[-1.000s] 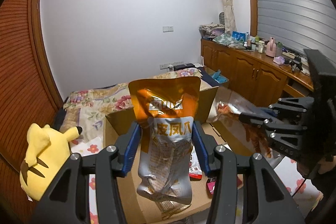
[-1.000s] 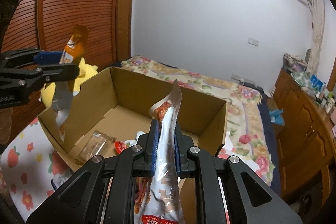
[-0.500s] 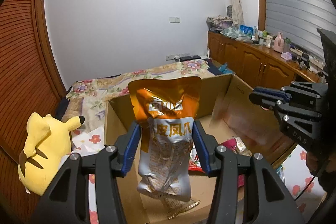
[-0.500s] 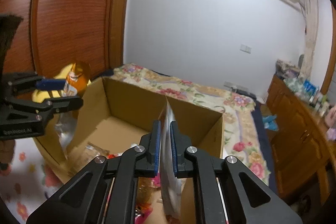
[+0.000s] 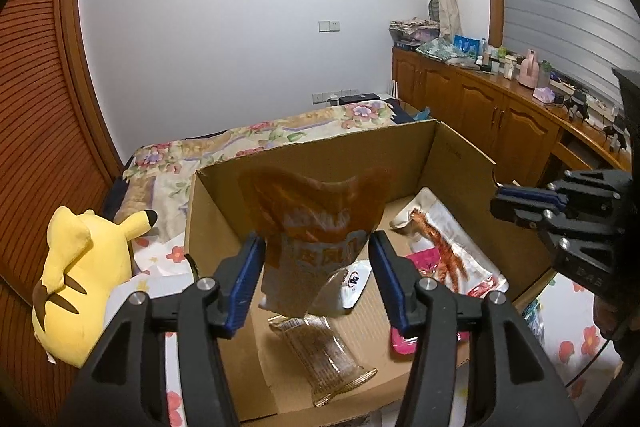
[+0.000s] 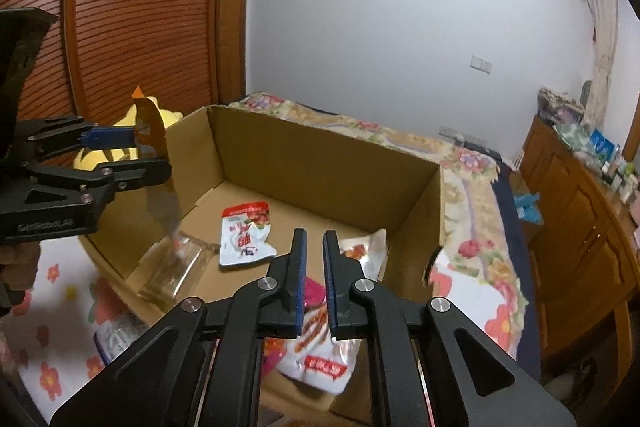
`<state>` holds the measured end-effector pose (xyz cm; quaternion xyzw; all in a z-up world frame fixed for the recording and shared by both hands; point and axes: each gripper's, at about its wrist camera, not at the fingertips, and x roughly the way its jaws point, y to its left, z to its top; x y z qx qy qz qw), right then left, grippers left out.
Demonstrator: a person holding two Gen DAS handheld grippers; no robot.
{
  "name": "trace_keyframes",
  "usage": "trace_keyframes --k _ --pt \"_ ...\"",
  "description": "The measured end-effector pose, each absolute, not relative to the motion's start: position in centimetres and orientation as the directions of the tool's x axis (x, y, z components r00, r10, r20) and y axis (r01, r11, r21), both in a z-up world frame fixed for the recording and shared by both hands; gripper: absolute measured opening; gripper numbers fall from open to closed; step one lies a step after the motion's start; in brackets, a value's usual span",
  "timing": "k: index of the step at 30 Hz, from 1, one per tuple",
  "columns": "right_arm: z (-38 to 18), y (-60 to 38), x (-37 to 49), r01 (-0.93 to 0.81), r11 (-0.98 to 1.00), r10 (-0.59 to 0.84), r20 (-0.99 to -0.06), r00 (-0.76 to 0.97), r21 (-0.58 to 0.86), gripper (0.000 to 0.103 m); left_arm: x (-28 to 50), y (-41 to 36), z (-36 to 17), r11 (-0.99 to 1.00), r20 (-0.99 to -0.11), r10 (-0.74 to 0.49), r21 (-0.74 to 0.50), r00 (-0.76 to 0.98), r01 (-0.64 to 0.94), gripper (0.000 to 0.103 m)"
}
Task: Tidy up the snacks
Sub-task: 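Lower both packets into the box and open both grippers, then move both open grippers back toward the remaining packets on the bed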
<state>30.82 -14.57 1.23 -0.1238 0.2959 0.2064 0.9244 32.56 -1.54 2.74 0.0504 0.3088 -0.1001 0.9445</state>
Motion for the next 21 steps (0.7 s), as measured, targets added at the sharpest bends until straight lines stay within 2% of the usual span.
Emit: trace_keyframes --k 2,6,15,21 --pt "1.2 -14.9 30.2 -0.456 0.885 0.313 -0.598 0.738 -0.099 0.006 32.5 -1.4 2.8 0.975 -0.593 -0.155 0.036 0.79 0.218 0.059" --pt "1.4 -15.7 28.9 -0.454 0.888 0.325 -0.592 0.737 -0.078 0.007 32.1 -1.4 2.9 0.974 -0.592 -0.16 0.036 0.79 0.224 0.06" --pt "2.0 -17.6 25.1 -0.437 0.898 0.324 -0.582 0.746 -0.06 0.02 28.7 -1.4 4.4 0.973 -0.557 -0.174 0.033 0.813 0.23 0.06" --pt "1.5 -18.5 22.2 -0.418 0.908 0.319 -0.579 0.751 -0.042 0.033 25.2 -1.0 4.2 0.97 -0.547 -0.188 0.025 0.816 0.241 0.06"
